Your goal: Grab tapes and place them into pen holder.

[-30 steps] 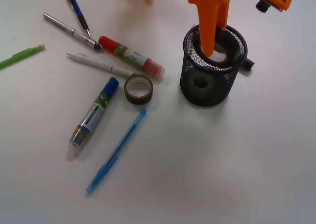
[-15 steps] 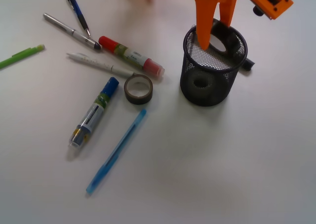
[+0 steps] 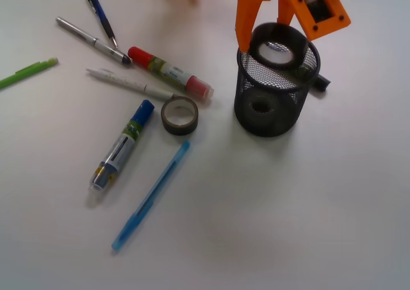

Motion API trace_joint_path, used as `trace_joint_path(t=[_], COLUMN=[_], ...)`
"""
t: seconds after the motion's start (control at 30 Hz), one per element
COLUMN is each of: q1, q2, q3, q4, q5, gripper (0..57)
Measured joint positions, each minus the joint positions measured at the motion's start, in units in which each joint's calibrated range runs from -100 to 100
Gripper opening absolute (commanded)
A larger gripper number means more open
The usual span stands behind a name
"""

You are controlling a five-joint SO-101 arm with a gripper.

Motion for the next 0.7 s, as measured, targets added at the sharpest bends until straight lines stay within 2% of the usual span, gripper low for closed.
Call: trace_joint_path(t=[0.43,0.57,0.7], q1=[-0.9,1.7,6.5], q2=[-0.1,-0.1,-0.1], q3=[0.0,0.0,0.0], q4=[0.0,-3.8,-11.7], q5=[-0.8,5.6,16.8], gripper=[22.1,22.3,22.4])
